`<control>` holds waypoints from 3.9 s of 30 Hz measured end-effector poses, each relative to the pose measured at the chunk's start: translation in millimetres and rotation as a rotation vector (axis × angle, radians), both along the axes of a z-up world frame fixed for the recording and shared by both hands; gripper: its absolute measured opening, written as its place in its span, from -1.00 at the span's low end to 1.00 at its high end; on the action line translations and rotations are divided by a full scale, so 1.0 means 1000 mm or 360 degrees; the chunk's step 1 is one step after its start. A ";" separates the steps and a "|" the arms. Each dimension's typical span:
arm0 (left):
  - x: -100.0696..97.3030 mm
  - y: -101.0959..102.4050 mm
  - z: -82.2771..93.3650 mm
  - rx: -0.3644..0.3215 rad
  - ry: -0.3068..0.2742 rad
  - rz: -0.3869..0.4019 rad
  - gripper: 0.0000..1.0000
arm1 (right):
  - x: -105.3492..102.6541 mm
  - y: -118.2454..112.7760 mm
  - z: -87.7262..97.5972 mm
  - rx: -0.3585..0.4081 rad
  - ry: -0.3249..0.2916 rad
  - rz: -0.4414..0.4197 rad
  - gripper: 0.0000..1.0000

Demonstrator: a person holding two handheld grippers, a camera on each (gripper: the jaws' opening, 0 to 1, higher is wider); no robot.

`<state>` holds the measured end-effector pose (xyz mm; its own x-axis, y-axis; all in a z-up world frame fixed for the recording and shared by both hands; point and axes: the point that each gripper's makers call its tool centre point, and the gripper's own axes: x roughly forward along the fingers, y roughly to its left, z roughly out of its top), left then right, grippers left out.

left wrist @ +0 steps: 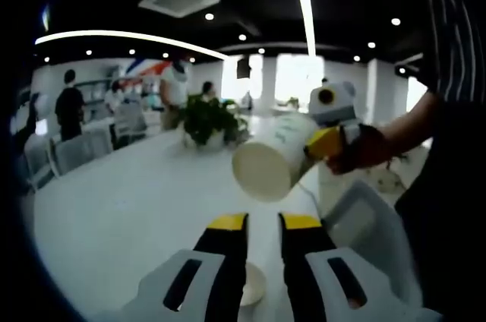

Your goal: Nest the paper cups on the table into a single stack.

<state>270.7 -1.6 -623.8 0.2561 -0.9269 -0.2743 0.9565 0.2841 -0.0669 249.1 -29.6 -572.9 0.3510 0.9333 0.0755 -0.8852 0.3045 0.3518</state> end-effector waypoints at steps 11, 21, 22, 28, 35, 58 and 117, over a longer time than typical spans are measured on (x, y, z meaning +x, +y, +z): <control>0.006 0.007 -0.004 -0.0021 -0.0002 0.0053 -0.53 | 0.008 0.001 -0.001 -0.0055 0.0012 0.0020 -1.00; 0.009 0.012 -0.004 -0.0057 0.0014 0.0105 -0.37 | 0.012 0.006 -0.001 -0.0125 0.0044 0.0074 -1.00; 0.009 0.013 -0.005 -0.0063 0.0022 0.0115 -0.33 | 0.013 0.006 0.000 -0.0126 0.0043 0.0074 -1.00; 0.006 0.016 -0.010 -0.0069 0.0024 0.0137 -0.13 | 0.014 0.008 -0.001 -0.0146 0.0049 0.0102 -1.00; 0.008 0.021 -0.011 -0.0105 0.0022 0.0185 0.20 | 0.015 0.008 0.000 -0.0176 0.0030 0.0124 -1.00; 0.015 0.037 -0.017 -0.0132 -0.0047 0.0341 0.93 | 0.025 0.011 -0.001 -0.0335 -0.0022 0.0199 -1.00; 0.032 0.165 -0.073 -0.0107 0.0103 0.0941 0.88 | 0.026 0.058 -0.177 -0.1953 -0.0314 0.0980 -1.00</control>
<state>302.9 163.5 -696.8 0.7185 -0.6482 -0.2523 0.6308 0.7600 -0.1562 275.1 28.2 -749.7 -0.0576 0.4371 -0.8976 -0.9917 -0.1287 0.0010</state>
